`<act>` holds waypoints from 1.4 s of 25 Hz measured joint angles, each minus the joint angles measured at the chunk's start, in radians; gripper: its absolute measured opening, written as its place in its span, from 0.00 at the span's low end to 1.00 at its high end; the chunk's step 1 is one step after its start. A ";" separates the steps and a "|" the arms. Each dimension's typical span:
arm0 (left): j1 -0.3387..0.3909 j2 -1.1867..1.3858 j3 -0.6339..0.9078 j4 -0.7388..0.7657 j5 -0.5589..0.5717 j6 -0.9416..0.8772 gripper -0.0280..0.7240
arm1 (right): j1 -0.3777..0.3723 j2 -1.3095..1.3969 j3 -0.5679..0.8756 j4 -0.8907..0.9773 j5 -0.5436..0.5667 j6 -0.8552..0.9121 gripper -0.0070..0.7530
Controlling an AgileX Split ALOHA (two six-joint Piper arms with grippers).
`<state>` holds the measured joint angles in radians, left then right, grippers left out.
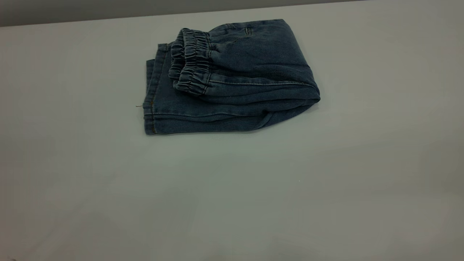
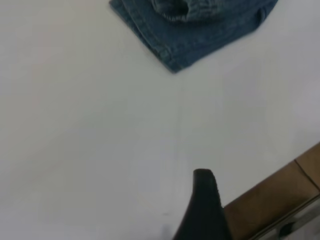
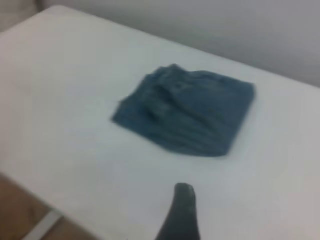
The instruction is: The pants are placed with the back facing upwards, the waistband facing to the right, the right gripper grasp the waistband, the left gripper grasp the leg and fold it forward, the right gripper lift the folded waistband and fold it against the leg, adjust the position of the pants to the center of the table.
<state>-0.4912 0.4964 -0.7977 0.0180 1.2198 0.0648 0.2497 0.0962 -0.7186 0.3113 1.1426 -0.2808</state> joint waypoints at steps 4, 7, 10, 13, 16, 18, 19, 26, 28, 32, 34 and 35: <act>0.000 -0.098 0.075 0.000 0.003 0.009 0.71 | 0.000 -0.078 0.116 -0.065 -0.037 0.014 0.75; 0.000 -0.168 0.118 -0.002 0.001 0.008 0.71 | 0.000 -0.098 0.171 -0.107 -0.056 0.043 0.75; 0.000 -0.228 0.167 -0.002 -0.002 0.008 0.71 | 0.000 -0.097 0.208 -0.132 -0.059 0.063 0.74; 0.000 -0.268 0.209 -0.018 -0.039 0.008 0.71 | 0.000 -0.096 0.210 -0.139 -0.075 0.080 0.73; 0.000 -0.287 0.251 -0.065 -0.081 0.009 0.71 | 0.000 -0.096 0.210 -0.141 -0.072 0.082 0.72; 0.000 -0.291 0.272 -0.075 -0.101 0.009 0.71 | 0.000 -0.096 0.210 -0.143 -0.072 0.082 0.71; 0.000 -0.291 0.281 -0.074 -0.115 0.009 0.71 | 0.000 -0.096 0.210 -0.143 -0.072 0.082 0.71; 0.000 -0.291 0.293 -0.072 -0.144 0.009 0.71 | 0.000 -0.096 0.210 -0.143 -0.068 0.082 0.71; 0.000 -0.291 0.293 -0.072 -0.144 0.009 0.71 | 0.000 -0.096 0.210 -0.143 -0.068 0.082 0.71; 0.000 -0.291 0.293 -0.072 -0.143 0.008 0.71 | 0.000 -0.096 0.210 -0.142 -0.068 0.082 0.71; 0.000 -0.291 0.293 -0.072 -0.141 0.008 0.71 | 0.000 -0.096 0.210 -0.141 -0.068 0.082 0.71; 0.000 -0.291 0.293 -0.072 -0.141 0.008 0.71 | 0.000 -0.096 0.210 -0.141 -0.068 0.082 0.71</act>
<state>-0.4912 0.2059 -0.5051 -0.0540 1.0783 0.0727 0.2497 0.0000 -0.5085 0.1704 1.0742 -0.1988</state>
